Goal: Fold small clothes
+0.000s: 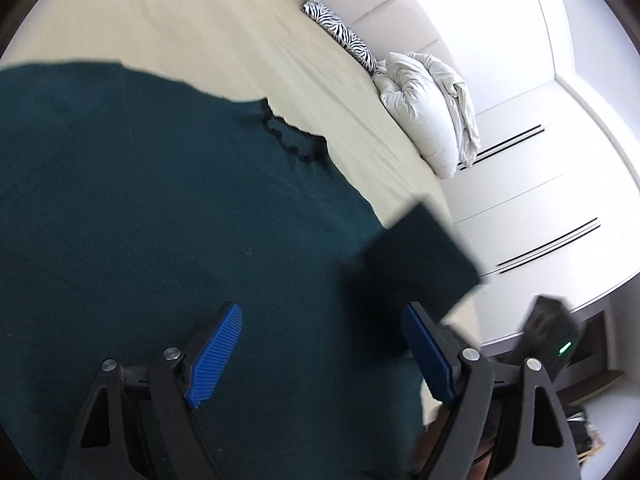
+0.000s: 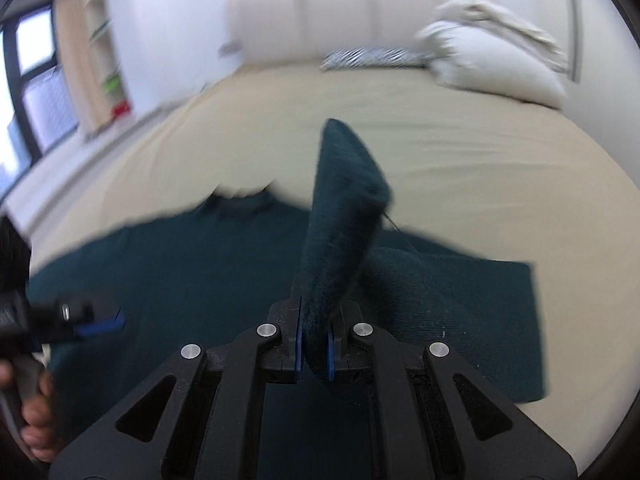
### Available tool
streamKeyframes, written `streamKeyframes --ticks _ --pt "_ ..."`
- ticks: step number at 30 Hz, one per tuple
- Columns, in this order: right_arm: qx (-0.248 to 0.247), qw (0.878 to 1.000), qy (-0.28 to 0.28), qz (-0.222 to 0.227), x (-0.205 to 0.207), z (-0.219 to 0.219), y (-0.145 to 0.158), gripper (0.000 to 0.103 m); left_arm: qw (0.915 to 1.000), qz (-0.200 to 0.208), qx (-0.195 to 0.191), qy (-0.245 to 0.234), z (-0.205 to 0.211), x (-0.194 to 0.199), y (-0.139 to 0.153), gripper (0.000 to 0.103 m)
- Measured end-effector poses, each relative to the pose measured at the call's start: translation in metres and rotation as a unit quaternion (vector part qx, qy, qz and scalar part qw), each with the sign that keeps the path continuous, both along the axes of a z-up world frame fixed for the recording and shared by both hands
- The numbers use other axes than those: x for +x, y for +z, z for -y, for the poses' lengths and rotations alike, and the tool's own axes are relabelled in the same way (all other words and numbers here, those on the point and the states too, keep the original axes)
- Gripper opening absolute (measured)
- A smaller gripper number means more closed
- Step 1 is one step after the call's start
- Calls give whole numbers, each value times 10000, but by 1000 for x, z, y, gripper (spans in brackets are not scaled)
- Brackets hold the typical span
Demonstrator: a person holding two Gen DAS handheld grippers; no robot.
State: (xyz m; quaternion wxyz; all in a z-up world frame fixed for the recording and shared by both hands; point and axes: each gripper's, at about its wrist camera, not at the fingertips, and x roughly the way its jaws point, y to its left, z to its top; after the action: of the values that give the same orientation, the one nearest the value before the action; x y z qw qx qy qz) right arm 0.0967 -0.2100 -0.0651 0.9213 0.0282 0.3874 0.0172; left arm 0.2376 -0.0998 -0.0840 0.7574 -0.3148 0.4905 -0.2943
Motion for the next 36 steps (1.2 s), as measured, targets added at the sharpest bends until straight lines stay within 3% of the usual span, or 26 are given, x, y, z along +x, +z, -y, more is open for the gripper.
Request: streamKeyframes --ticks 2,4,6,9,12,13,14,15,16,17,18,24,26,30,32,34,36 --pt "-10 9992 231 -336 1 -24 -26 8 9997 -174 -171 -15 1 6 -8 91" --pt "-43 9975 377 -594 -2 -32 -44 20 9989 -322 -329 -42 3 9 -15 92" --pt "36 9980 489 -398 -21 -33 -43 27 9974 -492 -509 -126 9 14 -21 94" --pt "606 9971 348 -288 -49 -15 -36 60 9970 -658 -340 -209 22 17 -33 94" --pt "1387 9901 33 -220 -72 11 -27 60 9980 -556 -100 -274 37 20 -29 89" --pt "1742 9843 -164 -211 -85 20 -29 60 9980 -549 7 -302 44 22 -29 83" --pt "2378 9703 -403 -213 -96 41 -32 60 9974 -585 138 -396 53 25 -30 65" --pt "2777 9589 -549 -208 -117 33 -35 60 9961 -647 293 -518 62 29 -32 44" --pt "3138 9466 -716 -191 -125 43 -36 60 9953 -690 396 -559 65 28 -34 34" --pt "3555 9297 -954 -157 -137 59 -41 60 9936 -739 596 -604 72 31 -36 17" --pt "3782 9193 -1082 -154 -142 70 -44 60 9934 -704 663 -620 72 31 -35 8" --pt "4748 8659 -1575 -66 -174 109 -67 61 9967 189 726 -320 44 40 12 9" --pt "5060 8457 -1693 -5 -186 118 -77 61 9962 357 766 -197 33 44 18 9" --pt "5437 8205 -1763 -30 -190 125 -80 62 9947 454 920 -28 12 49 11 9" --pt "5551 8126 -1773 -78 -180 129 -78 62 9948 421 927 30 3 48 6 9" --pt "5446 8180 -1850 -31 -173 136 -74 62 9949 404 914 114 -6 46 1 9" --pt "5403 8152 -2083 90 -163 148 -76 62 9947 398 933 194 -12 50 -2 9"
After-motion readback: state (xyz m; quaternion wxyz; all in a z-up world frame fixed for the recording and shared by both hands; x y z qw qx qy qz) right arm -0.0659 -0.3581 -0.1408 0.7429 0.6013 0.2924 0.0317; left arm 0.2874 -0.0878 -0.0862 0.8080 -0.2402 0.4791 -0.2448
